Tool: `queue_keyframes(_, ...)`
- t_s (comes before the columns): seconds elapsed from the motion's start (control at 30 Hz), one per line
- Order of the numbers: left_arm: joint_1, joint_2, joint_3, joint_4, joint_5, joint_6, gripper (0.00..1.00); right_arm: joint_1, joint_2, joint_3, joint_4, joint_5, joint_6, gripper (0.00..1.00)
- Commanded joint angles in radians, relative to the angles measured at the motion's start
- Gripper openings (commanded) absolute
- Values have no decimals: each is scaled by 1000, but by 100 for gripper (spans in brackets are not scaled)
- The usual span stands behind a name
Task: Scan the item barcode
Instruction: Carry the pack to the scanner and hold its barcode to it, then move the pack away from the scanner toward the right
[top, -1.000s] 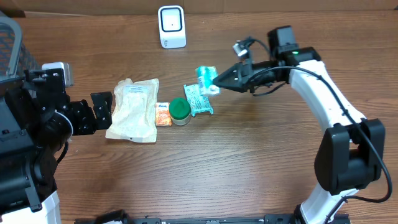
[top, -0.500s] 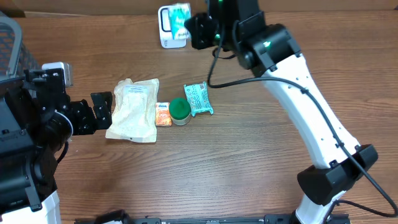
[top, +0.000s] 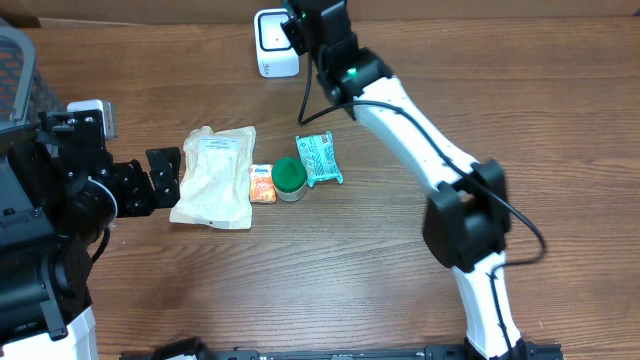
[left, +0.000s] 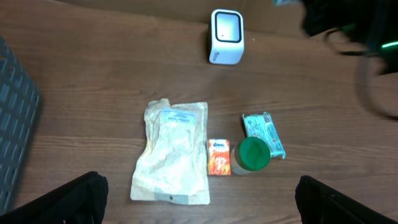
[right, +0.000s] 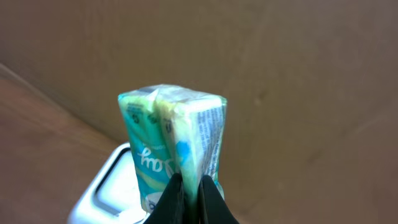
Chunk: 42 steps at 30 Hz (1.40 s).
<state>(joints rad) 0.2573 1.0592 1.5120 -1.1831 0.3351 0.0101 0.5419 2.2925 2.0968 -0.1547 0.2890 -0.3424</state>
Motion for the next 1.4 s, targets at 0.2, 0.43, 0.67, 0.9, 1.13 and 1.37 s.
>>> queue_keyframes(0.2, 6, 1, 19, 1, -6, 20, 100, -3, 207, 11, 299, 32, -423, 4)
queue_keyframes(0.43, 6, 1, 19, 1, -6, 20, 100, 2, 287, 10, 371, 29, -608, 4)
queue_keyframes(0.67, 6, 1, 19, 1, -6, 20, 100, 7, 291, 10, 372, 24, -623, 4)
queue_keyframes(0.9, 6, 1, 19, 1, -6, 20, 100, 26, 288, 10, 371, 23, -634, 4)
queue_keyframes(1.13, 6, 1, 19, 1, -6, 20, 99, 37, 243, 10, 344, -32, -572, 4)
queue_keyframes(1.37, 6, 1, 19, 1, -5, 20, 99, 34, 221, 10, 293, -32, -515, 4)
